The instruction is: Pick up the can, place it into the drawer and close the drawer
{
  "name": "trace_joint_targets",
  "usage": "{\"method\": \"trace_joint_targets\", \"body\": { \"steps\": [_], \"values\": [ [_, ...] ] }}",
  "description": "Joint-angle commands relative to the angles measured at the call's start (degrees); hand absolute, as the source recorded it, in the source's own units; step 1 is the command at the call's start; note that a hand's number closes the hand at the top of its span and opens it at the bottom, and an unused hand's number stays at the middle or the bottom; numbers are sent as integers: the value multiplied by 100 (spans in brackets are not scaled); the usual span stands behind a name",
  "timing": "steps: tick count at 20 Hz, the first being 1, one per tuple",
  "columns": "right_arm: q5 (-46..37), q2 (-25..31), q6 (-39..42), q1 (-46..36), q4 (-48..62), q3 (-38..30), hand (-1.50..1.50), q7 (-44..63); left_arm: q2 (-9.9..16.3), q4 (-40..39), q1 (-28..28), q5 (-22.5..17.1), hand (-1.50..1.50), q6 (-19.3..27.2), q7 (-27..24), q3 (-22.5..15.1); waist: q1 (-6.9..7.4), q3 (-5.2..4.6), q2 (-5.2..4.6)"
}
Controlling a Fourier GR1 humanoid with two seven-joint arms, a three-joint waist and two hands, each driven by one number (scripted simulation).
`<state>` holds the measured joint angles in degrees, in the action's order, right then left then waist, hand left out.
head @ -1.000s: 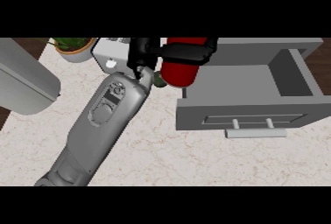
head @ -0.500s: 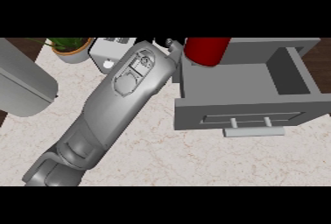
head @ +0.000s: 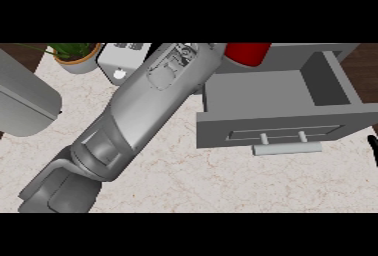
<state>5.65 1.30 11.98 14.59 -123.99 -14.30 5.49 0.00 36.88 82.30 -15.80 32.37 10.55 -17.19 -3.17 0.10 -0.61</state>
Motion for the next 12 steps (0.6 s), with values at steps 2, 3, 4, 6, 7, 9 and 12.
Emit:
{"method": "trace_joint_targets", "body": {
  "steps": [2,3,4,6,7,9,12],
  "values": [
    [173,174,43,-104,-74,-152,-150,264,0,-578,100,-307,150,-34,-441,-255,-38,0,-10],
    [67,191,72,-226,280,-181,-150,-35,0,-590,373,-476,150,148,-178,-422,-87,5,-18],
    [1,111,-38,-347,34,17,-150,194,0,-705,170,-586,150,177,-437,-548,-174,5,-47],
    [226,247,-64,-465,50,-223,-150,396,0,-829,376,-765,150,92,-221,-486,-138,4,-32],
    [-14,77,-47,-221,1,-13,-150,200,0,-931,100,-706,150,-64,-595,-521,-84,2,-27],
    [-96,118,15,-271,216,-9,-150,-64,0,-895,280,-878,150,155,-440,-796,-144,6,-32],
    [0,219,-113,-617,29,8,-150,418,0,-882,185,-964,150,560,-658,-1110,-219,4,-42]
  ]
}}
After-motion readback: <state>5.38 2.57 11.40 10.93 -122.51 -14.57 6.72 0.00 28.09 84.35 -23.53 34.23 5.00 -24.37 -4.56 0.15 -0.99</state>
